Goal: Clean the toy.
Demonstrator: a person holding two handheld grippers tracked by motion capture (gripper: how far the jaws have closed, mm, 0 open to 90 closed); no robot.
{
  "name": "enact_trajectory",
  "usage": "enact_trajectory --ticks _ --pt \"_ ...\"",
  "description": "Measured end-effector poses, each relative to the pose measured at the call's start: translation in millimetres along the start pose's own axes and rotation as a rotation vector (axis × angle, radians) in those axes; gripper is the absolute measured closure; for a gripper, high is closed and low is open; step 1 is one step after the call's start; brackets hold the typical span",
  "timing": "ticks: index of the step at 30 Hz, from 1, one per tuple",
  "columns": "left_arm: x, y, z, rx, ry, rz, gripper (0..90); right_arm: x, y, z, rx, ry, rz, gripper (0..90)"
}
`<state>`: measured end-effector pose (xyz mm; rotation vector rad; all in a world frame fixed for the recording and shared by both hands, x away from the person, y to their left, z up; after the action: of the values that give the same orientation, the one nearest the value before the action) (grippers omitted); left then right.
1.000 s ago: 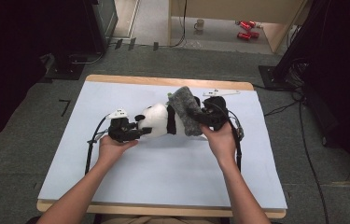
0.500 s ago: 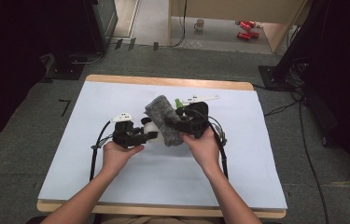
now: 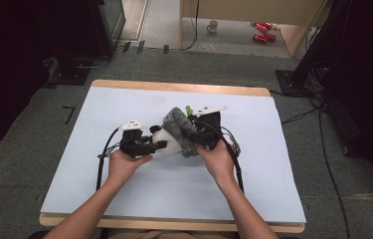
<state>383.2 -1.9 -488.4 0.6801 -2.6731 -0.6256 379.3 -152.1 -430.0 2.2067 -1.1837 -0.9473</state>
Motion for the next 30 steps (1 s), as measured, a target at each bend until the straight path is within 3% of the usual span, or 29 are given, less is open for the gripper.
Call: enact_trajectory --ticks 2,4,14,26,30 --pt "1.4 -0.8 0.2 -0.006 -0.033 0.000 56.4 8.3 1.4 2.4 -0.001 -0.042 -0.032 78.0" --pt "2.0 -1.3 -0.4 -0.005 -0.043 -0.002 56.4 13.1 3.2 4.0 -0.001 -0.053 -0.039 78.1" --pt "-3.7 -0.9 1.2 -0.004 -0.023 0.019 56.1 28.1 20.1 -3.1 0.024 -0.085 -0.022 78.1" --pt "-7.3 -0.3 3.1 -0.001 -0.008 0.022 55.8 74.5 51.2 -12.0 0.103 -0.156 0.077 78.1" --pt "-8.9 -0.4 3.7 0.001 0.001 0.018 55.7 83.6 57.1 -12.2 0.113 -0.182 0.069 78.3"
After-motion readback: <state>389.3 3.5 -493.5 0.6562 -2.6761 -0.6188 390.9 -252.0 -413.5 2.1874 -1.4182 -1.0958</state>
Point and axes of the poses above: each handheld gripper's, and its own axes: y roughly backward along the jaws, z roughly out of its underside, x roughly to its right, the point moved 8 cm from there along -y, roughly forward along the jaws, and after that the axes turned 13 degrees about -y, right-handed, at the moved point
